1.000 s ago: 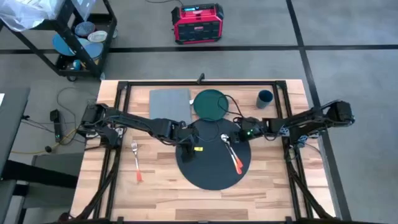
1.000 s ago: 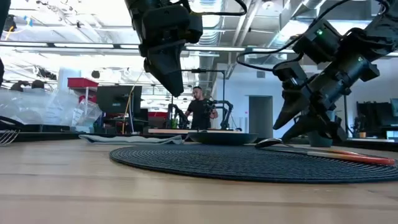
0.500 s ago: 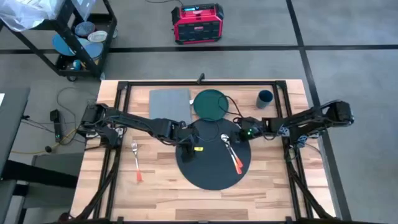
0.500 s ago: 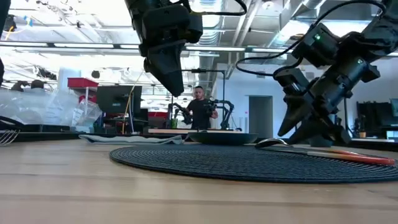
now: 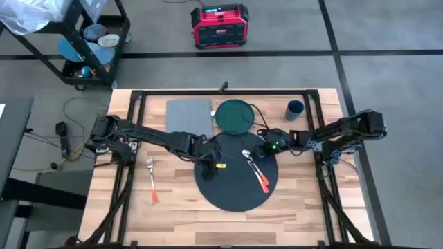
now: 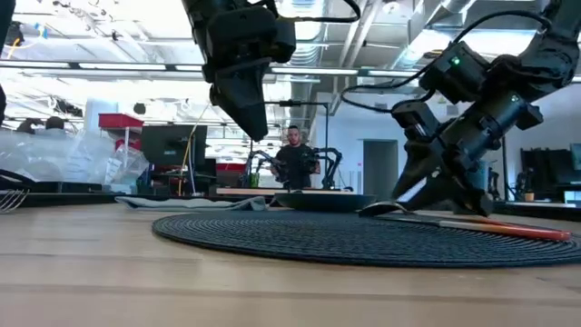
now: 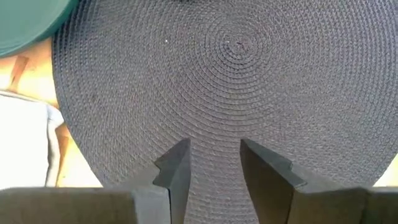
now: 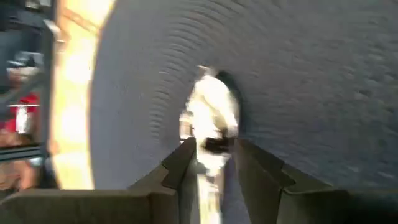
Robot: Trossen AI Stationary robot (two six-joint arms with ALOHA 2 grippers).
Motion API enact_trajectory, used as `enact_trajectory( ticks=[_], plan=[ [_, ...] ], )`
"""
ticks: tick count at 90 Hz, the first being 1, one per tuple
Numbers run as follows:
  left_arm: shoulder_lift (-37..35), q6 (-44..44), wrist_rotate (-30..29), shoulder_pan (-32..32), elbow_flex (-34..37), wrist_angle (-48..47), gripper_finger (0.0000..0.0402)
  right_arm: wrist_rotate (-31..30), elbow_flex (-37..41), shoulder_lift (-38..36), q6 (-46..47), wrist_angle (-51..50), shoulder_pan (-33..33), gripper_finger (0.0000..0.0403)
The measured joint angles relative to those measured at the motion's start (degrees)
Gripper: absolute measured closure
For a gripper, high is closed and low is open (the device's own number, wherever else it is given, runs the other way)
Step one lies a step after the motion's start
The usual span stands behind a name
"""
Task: Set table place
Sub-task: Put the orange spoon on the blue placemat to the right of the orange table knife
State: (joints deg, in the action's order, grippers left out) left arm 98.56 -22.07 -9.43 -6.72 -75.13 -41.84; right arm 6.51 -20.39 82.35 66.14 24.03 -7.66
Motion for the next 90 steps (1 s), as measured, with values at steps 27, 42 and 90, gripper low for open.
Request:
enact_trajectory(
  ticks=[27, 42, 90],
  plan=[
    [-0.02, 0.63, 0.01, 0.00, 0.52, 5.87, 0.0279, -1.98, 0.03, -0.87, 0.91, -1.50, 4.19, 0.0324],
    [1.32, 2.17, 4.18, 1.23, 2.71, 20.38, 0.0321, -3.33, 0.00, -3.25, -0.26, -4.85, 3.85, 0.0371],
    [5.64, -4.20, 11.24, 2.56, 2.78, 21.57, 0.0361, 2.19, -0.35, -4.36, -2.23, -7.02, 1.27, 0.0243]
  ],
)
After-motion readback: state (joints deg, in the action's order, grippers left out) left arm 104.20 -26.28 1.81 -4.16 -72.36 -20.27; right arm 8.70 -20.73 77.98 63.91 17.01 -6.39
